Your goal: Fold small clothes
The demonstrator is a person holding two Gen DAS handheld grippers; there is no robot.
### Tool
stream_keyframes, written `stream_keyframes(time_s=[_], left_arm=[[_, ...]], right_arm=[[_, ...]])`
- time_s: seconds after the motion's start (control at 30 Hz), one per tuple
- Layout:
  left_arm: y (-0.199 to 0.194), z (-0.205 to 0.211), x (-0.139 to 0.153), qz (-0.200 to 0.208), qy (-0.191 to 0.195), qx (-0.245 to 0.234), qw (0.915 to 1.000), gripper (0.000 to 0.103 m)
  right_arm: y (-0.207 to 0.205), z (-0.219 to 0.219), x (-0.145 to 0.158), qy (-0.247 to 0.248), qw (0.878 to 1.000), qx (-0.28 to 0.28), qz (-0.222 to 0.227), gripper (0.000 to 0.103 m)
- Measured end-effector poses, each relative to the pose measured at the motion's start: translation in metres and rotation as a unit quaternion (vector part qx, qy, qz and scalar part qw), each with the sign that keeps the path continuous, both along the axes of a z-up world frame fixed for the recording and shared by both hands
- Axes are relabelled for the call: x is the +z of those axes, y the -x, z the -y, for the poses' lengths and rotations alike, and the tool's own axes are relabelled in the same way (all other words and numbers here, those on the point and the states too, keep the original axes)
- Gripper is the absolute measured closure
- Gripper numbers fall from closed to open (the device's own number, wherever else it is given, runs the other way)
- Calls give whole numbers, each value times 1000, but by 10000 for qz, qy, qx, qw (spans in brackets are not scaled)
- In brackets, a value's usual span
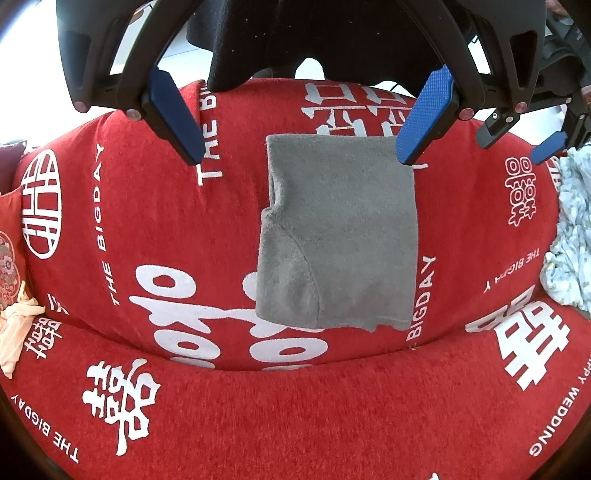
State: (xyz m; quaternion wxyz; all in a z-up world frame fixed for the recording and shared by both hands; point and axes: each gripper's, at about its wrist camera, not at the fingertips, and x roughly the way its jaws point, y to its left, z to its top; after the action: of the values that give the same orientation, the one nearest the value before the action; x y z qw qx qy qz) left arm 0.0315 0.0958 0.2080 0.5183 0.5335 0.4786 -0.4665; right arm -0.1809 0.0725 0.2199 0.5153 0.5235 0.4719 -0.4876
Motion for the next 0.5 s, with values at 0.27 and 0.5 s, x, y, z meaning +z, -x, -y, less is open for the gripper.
stream_keyframes(time_s=[0.27, 0.5], left_arm=[[2, 5, -1, 46, -17, -81, 10000, 9], [3, 7, -2, 64, -4, -66, 10000, 9]], right_arm=[[-1, -1, 0, 11, 10000, -16, 11, 0], [-4, 1, -1, -8, 10000, 4, 10, 0]])
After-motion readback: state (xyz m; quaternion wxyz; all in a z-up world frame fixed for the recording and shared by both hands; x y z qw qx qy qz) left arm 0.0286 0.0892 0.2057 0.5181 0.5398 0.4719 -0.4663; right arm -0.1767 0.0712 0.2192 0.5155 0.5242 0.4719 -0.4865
